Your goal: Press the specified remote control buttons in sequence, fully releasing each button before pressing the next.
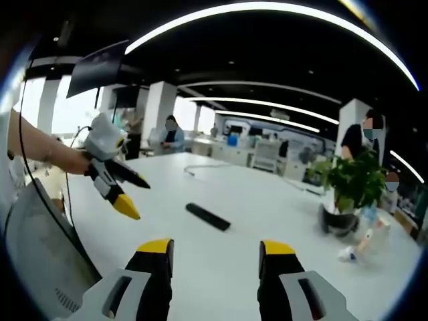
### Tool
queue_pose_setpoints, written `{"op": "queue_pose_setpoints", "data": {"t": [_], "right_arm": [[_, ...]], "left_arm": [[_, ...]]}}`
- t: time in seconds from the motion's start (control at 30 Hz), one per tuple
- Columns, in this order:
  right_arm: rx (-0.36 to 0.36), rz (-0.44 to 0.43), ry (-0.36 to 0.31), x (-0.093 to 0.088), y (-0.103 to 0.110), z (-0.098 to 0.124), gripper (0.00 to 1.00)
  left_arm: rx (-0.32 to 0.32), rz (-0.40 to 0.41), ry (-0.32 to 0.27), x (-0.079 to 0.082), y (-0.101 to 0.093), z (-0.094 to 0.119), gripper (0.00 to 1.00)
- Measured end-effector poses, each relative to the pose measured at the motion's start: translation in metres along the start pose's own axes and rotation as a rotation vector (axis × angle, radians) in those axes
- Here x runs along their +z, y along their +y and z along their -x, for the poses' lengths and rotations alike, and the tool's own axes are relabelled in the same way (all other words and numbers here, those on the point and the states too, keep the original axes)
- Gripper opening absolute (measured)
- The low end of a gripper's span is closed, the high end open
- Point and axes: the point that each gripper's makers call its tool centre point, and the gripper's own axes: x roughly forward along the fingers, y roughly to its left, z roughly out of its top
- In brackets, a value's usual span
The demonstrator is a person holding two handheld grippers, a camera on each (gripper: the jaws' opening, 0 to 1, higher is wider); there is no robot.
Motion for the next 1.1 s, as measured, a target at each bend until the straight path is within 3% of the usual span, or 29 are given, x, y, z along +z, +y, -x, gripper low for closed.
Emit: {"op": "queue_pose_setpoints", "data": {"t": [0.13, 0.27, 0.37, 0.7, 0.87, 1.1], "right_arm": [[0.001, 0.002, 0.004, -0.001, 0.000, -0.001, 0.48], [-0.001, -0.012, 0.004, -0.001, -0.001, -0.001, 0.48], [-0.005, -0.024, 0.001, -0.001, -0.002, -0.001, 0.48], [0.018, -0.017, 0.021, -0.004, 0.003, -0.002, 0.47], [0.036, -0.011, 0.032, -0.005, 0.007, -0.003, 0.47], [0.027, -0.016, 0.035, -0.006, 0.005, -0.002, 0.46]], "left_arm": [[-0.017, 0.011, 0.006, 0.001, 0.003, -0.008, 0.98], [-0.039, -0.058, 0.067, -0.009, 0.000, -0.014, 0.98], [-0.048, -0.060, 0.093, -0.014, 0.001, -0.018, 0.98], [-0.055, 0.020, 0.039, 0.006, 0.012, -0.032, 0.96], [-0.057, -0.055, 0.091, 0.001, 0.016, -0.043, 0.95], [-0.074, -0.043, 0.104, 0.001, 0.016, -0.053, 0.95]]}}
